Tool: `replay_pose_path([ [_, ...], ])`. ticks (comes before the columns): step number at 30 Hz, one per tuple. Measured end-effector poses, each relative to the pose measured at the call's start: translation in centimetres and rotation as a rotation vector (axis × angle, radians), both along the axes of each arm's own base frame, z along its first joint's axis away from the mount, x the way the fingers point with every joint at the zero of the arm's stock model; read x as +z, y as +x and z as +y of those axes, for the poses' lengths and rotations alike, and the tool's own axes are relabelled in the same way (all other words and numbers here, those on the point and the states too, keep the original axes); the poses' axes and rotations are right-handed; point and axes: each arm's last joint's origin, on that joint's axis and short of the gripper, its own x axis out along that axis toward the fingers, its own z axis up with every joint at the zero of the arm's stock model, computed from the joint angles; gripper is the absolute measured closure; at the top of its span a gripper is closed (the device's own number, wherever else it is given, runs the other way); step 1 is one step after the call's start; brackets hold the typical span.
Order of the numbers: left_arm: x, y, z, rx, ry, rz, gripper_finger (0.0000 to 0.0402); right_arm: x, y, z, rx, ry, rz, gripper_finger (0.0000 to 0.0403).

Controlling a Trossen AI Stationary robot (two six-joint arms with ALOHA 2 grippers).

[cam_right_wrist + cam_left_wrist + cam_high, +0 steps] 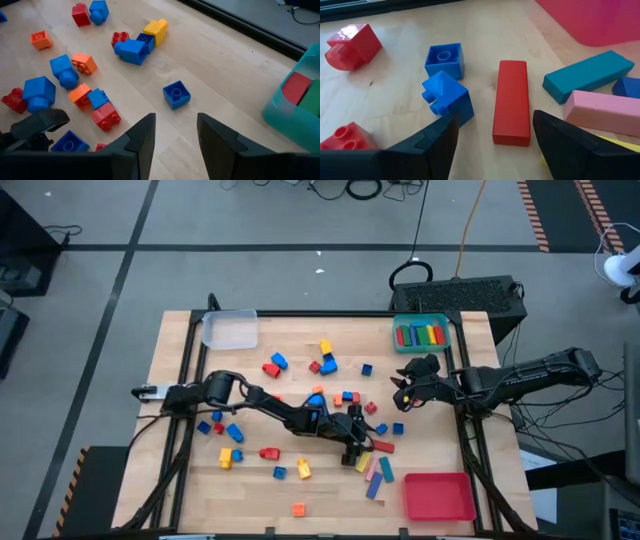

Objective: Sort blocks by size
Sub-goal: Put the red block into the blue bin

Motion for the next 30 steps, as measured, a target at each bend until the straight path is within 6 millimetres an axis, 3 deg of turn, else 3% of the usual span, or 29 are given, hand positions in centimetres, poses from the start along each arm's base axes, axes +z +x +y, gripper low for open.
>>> replay_pose_path([
  [9, 0.1, 0.0, -0.2, 0.014, -0.041, -0.003, 0.0146, 0.1, 0.1, 0.0, 0.001, 0.013, -0.014, 0.0273],
  [17, 1.7, 1.2, -0.9, 0.019, -0.073, -0.016, 0.0146, 0.2, 0.2, 0.1, -0.008, 0.027, -0.049, 0.0273],
  [30, -1.3, 1.6, -0.8, 0.037, -0.103, 0.011, 0.0147, 0.2, 0.2, 0.1, -0.007, 0.027, -0.049, 0.0273],
])
